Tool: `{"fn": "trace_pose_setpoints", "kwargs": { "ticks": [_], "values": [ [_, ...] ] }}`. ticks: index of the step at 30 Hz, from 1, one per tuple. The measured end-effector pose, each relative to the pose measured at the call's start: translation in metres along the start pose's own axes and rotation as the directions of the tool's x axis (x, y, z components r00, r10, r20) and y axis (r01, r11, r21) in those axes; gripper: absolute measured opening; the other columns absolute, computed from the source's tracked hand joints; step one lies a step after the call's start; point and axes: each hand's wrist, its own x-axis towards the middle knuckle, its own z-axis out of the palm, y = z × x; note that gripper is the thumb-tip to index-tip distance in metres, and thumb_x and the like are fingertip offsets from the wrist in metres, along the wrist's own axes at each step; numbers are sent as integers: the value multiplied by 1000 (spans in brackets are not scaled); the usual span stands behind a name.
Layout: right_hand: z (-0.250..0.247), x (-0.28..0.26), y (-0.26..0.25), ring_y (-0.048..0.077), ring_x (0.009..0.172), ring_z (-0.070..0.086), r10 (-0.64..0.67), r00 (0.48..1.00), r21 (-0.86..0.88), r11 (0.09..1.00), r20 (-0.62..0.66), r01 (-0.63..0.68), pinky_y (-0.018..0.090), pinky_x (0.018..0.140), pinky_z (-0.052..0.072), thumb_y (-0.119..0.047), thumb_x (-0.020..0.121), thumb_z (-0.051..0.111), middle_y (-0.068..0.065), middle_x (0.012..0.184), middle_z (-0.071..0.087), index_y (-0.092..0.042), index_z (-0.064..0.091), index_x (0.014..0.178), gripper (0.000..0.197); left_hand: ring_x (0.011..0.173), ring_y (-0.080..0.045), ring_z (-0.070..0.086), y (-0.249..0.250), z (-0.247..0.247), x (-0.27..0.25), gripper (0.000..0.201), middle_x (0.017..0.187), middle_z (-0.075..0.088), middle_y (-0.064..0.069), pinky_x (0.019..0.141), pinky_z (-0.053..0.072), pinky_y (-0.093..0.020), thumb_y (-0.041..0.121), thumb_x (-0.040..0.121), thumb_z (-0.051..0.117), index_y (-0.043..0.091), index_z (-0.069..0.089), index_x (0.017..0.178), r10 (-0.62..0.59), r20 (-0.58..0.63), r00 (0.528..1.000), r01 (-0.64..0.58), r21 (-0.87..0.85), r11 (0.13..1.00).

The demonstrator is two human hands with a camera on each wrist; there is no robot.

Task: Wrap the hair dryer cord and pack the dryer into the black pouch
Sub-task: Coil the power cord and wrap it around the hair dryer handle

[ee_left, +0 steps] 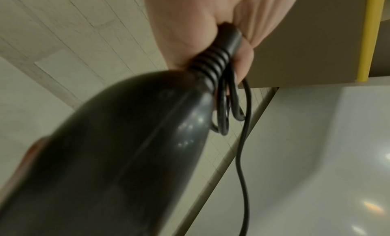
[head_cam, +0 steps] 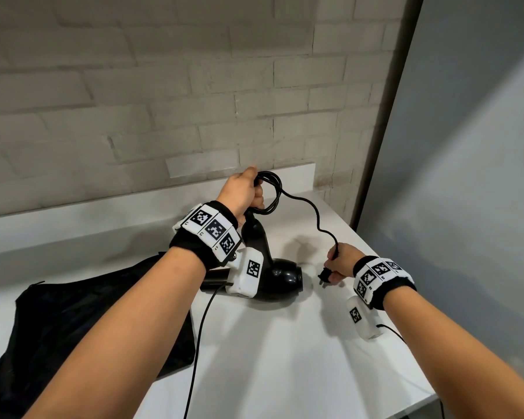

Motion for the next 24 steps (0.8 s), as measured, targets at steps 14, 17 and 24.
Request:
{"fn": "trace_pose_setpoints", "kwargs": {
  "ticks": [14,17,24],
  "values": [
    [-22,-32,-81,6,52,64,-341,815,619,531,-469,579,17,52,55,12,88,42,8,78,54,-14,41,74,29,25,-5,17,-1,4,0,39,30,23,12,37,18,-15,22,99,26,12,36,63,18,18,1000,-19,57,998],
    [-20,-49,-103,9,60,64,-412,758,639,411,-506,650,20,55,56,14,87,41,9,79,56,-14,43,75,30,24,-4,17,-1,5,1,39,29,23,12,35,17,-12,22,99,26,11,37,63,19,15,1000,-19,41,999],
    [3,-51,-121,7,74,60,-540,619,310,556,-571,771,22,67,50,4,81,57,-7,75,58,-27,46,71,34,24,-3,20,-3,6,2,39,27,25,11,34,19,-13,24,100,27,9,39,65,27,17,999,-28,45,999]
  ]
}}
